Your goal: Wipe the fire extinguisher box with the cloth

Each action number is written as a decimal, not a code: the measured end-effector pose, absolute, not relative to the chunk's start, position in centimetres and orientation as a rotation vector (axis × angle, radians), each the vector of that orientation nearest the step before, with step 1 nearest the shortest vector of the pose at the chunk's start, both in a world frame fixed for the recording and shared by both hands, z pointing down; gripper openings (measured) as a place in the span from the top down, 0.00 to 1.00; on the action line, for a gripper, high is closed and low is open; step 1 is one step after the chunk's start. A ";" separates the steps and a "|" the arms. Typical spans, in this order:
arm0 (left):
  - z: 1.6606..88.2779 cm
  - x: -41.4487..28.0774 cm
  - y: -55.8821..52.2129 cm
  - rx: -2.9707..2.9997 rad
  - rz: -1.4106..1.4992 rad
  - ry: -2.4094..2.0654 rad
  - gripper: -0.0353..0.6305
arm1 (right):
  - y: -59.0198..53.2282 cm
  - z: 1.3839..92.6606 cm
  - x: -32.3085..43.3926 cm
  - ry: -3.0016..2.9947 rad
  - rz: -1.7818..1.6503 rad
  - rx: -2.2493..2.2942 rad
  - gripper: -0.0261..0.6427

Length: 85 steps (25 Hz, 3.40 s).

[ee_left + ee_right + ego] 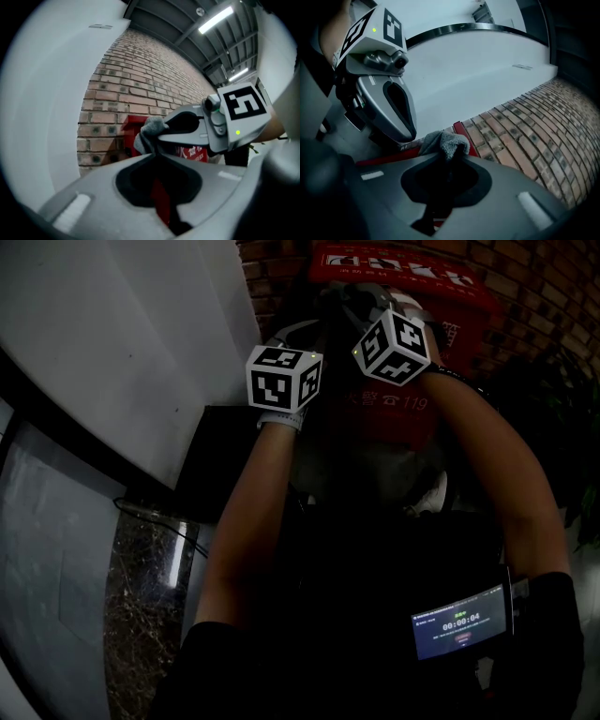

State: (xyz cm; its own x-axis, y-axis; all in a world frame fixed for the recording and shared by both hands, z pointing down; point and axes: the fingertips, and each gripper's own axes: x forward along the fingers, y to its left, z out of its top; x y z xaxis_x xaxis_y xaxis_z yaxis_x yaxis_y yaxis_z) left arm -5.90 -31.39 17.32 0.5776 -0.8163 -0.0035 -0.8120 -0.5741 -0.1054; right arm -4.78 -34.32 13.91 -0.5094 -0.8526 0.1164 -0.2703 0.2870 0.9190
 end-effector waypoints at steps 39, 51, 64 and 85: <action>16.9 9.8 -28.3 -2.801 -0.013 1.144 0.94 | -32.6 13.6 23.7 -1.675 -0.978 1.415 0.91; 18.0 2.3 -28.9 -2.732 -0.006 1.295 0.94 | -29.6 14.2 12.3 -1.781 -1.138 1.262 0.91; 18.5 -4.5 -33.1 -2.694 0.044 1.466 0.94 | -33.1 16.0 -1.9 -1.823 -1.282 1.083 0.91; 20.2 2.7 -31.2 -2.833 0.109 1.230 0.94 | -33.9 17.3 1.3 -1.764 -1.276 1.127 0.91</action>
State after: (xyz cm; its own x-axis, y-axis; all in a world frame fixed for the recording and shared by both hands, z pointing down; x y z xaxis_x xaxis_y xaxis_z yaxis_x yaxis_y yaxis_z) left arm 2.66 -31.22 20.21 0.6808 -0.7275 -0.0852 -0.7311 -0.6820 -0.0187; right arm 1.29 -33.92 17.26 -0.3969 -0.9172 0.0347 -0.2544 0.1463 0.9560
